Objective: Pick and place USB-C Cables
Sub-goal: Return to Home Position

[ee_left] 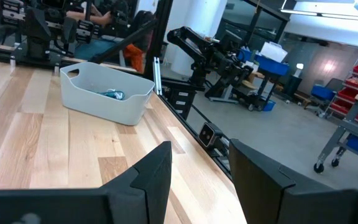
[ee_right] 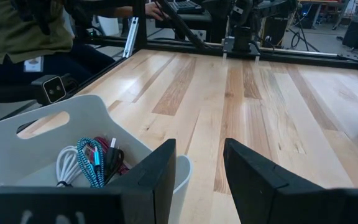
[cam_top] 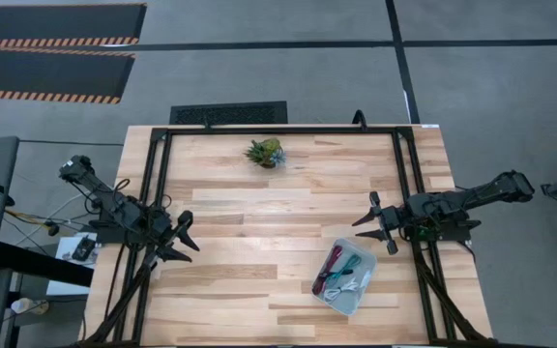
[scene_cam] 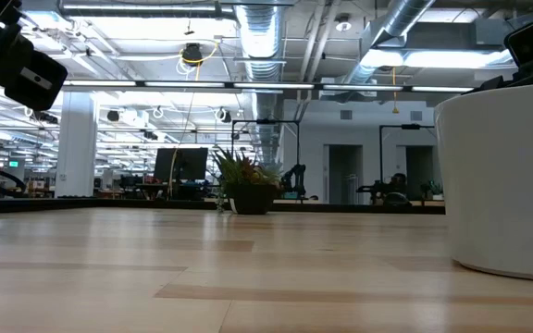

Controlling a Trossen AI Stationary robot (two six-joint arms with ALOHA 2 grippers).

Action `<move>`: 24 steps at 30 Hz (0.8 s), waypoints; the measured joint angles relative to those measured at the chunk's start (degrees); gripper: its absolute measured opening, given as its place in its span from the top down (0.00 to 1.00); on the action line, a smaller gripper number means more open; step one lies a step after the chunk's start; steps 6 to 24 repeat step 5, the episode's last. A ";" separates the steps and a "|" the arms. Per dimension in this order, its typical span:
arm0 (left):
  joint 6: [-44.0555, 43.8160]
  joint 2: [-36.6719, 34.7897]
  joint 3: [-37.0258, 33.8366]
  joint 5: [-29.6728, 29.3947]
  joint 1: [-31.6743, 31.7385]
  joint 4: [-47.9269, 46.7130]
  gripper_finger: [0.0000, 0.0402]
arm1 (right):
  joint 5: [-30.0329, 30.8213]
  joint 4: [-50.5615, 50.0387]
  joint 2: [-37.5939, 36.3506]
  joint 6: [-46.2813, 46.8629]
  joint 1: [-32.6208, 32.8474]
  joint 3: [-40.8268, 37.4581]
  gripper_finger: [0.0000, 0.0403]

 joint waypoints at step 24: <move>0.00 0.00 -0.01 0.00 0.00 -0.01 0.64 | 0.00 -0.02 0.00 -0.02 0.02 0.00 0.60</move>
